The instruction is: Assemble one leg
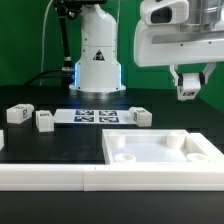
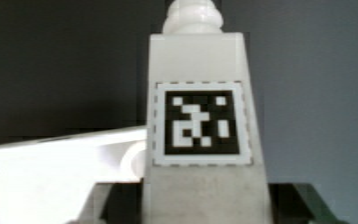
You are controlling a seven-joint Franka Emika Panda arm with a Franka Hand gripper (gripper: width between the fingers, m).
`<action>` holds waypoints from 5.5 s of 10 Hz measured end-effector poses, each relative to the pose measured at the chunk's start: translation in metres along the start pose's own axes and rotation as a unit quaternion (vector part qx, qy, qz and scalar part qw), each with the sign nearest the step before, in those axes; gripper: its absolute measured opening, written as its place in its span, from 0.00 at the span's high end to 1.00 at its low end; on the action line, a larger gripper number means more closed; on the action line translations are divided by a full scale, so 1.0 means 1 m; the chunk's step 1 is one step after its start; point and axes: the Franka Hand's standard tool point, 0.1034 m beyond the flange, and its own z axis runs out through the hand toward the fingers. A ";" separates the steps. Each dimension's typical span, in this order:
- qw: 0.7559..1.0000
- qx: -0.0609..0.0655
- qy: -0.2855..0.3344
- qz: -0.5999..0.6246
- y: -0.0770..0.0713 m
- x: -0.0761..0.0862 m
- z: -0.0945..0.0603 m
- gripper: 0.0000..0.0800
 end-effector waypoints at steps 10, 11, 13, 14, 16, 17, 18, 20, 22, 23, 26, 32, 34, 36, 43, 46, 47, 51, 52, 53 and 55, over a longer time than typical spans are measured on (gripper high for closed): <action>0.932 0.026 0.359 -0.039 -0.003 0.052 -0.026 0.64; 0.928 0.025 0.370 -0.041 -0.002 0.050 -0.020 0.64; 0.922 0.023 0.383 -0.047 -0.002 0.051 -0.014 0.64; 0.920 0.005 0.385 -0.081 0.003 0.063 -0.022 0.64; 0.915 -0.019 0.389 -0.110 0.019 0.085 -0.031 0.64; 0.914 -0.026 0.386 -0.121 0.023 0.092 -0.032 0.64; 0.914 -0.029 0.384 -0.127 0.025 0.100 -0.032 0.64; 0.914 -0.029 0.385 -0.127 0.024 0.100 -0.031 0.64; 0.914 -0.029 0.383 -0.128 0.023 0.103 -0.023 0.64; 0.914 -0.028 0.385 -0.127 0.021 0.112 -0.023 0.64; 0.913 -0.026 0.387 -0.128 0.016 0.124 -0.022 0.64; 0.905 -0.027 0.403 -0.131 0.008 0.119 -0.002 0.64; 0.900 -0.030 0.414 -0.132 0.009 0.114 0.004 0.64; 0.900 -0.031 0.413 -0.134 0.010 0.111 0.005 0.64; 0.911 -0.030 0.388 -0.133 0.011 0.110 0.009 0.20; 0.918 -0.029 0.374 -0.132 0.010 0.110 0.003 0.19; 0.918 -0.027 0.372 -0.132 0.009 0.110 -0.007 0.19; 0.936 -0.024 0.327 -0.124 0.009 0.109 0.007 0.19; 0.949 -0.022 0.292 -0.119 0.010 0.115 0.007 0.19; 0.954 -0.021 0.276 -0.113 0.012 0.121 0.005 0.19; 0.975 -0.012 0.202 -0.094 0.008 0.120 0.008 0.19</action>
Offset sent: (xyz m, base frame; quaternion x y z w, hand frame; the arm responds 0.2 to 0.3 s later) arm 0.0290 -0.0120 -0.0144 -0.0316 0.2437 -0.0693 0.9669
